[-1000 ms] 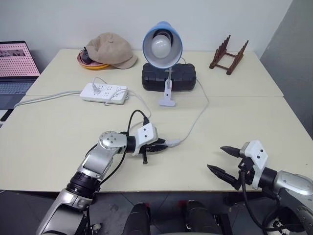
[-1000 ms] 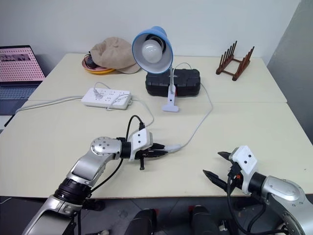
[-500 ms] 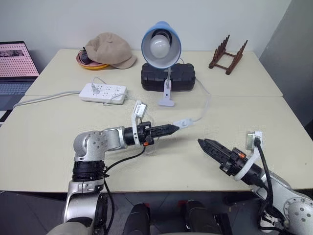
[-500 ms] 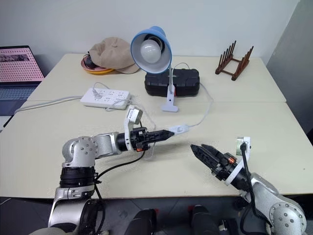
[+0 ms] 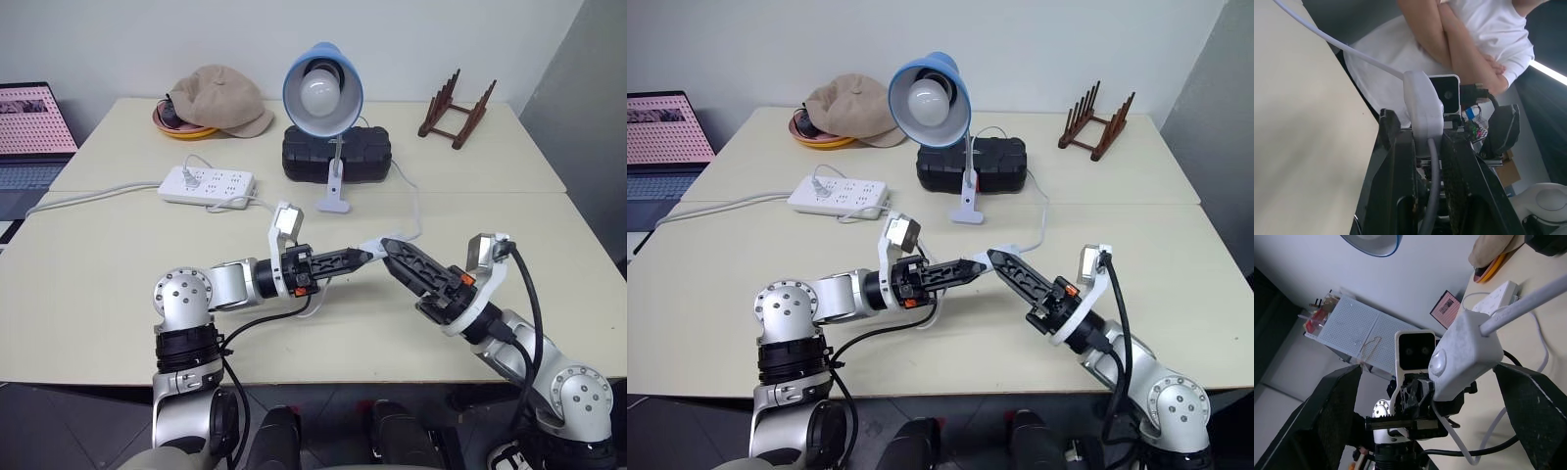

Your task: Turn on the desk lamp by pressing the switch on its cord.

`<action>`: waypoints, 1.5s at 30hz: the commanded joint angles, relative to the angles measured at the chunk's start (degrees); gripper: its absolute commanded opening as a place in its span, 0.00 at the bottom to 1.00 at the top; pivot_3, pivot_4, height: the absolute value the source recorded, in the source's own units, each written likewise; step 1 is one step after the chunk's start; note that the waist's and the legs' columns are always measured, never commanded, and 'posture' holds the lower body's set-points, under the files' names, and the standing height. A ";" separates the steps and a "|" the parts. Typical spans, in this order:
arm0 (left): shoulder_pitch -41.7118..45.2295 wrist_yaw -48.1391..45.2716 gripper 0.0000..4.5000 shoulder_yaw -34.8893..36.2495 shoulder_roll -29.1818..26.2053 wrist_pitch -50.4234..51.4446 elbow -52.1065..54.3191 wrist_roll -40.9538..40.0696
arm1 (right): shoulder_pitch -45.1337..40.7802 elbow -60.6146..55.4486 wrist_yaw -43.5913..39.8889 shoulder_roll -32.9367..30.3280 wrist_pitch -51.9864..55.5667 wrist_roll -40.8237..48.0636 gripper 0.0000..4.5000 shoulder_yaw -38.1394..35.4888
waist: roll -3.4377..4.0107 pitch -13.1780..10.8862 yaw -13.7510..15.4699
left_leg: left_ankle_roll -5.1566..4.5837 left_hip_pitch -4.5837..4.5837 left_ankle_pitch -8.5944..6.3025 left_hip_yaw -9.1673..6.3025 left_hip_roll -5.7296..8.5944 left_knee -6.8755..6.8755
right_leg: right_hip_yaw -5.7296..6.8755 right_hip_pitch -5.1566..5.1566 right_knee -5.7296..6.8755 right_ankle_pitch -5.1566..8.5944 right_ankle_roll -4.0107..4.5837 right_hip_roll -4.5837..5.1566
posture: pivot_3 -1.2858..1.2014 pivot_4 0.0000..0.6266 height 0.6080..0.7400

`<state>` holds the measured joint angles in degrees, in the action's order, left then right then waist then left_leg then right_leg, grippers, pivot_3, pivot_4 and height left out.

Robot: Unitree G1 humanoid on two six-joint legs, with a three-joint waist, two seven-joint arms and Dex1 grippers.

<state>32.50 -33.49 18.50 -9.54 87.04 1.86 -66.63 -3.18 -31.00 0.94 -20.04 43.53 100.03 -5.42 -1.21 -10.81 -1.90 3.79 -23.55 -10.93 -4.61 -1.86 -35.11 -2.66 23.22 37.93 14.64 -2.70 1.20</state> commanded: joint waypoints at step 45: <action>1.82 2.57 0.08 -9.63 -5.92 -13.40 -0.55 0.48 | 2.99 -5.35 -1.68 -10.17 -1.30 -2.40 0.64 -1.75 | 0.00 0.00 0.11 | 0.00 -0.22 0.00 -0.01 0.02 0.02 | 0.01 0.09 -0.21 0.01 0.03 0.02 | 0.52 0.24 1.00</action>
<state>33.15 -28.18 11.67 -14.53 77.49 1.53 -70.26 -1.80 -32.51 0.91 -27.97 41.88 97.48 -4.35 -1.20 -10.81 -1.79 3.79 -23.78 -10.93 -4.61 -1.83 -35.09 -2.65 23.32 37.70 14.66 -2.68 1.22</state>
